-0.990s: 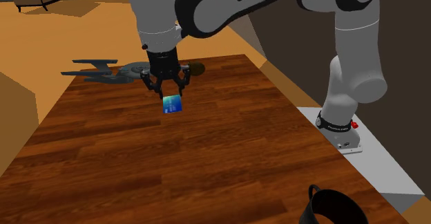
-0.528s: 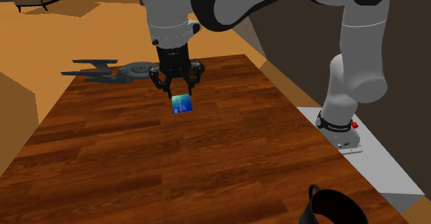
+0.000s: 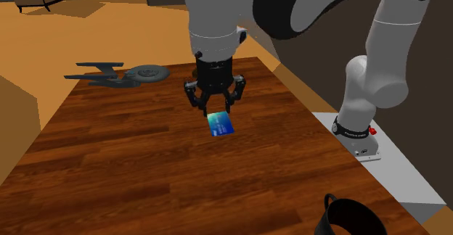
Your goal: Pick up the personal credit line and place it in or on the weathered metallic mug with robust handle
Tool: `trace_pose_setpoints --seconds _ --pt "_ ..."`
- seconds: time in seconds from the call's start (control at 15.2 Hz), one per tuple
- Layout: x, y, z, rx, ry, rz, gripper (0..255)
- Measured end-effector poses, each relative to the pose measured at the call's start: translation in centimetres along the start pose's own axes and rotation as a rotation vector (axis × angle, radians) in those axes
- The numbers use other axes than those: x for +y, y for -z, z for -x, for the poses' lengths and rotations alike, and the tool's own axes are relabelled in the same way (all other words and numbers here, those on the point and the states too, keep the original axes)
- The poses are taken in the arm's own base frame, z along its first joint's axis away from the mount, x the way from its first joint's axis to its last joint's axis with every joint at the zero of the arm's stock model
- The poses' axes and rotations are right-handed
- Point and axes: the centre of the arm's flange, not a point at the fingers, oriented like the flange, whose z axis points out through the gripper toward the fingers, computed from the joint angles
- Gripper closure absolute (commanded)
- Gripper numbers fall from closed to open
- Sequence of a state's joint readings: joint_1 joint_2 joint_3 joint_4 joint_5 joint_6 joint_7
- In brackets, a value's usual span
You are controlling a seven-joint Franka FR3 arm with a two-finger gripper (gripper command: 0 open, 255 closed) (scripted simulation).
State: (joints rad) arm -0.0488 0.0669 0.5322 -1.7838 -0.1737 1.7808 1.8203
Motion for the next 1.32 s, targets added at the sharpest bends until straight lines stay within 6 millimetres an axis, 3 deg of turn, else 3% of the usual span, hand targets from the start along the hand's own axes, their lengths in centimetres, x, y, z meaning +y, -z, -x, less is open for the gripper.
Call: trace_pose_setpoints --seconds 1.32 --pt "16.9 3.7 19.9 0.000 0.000 0.000 255"
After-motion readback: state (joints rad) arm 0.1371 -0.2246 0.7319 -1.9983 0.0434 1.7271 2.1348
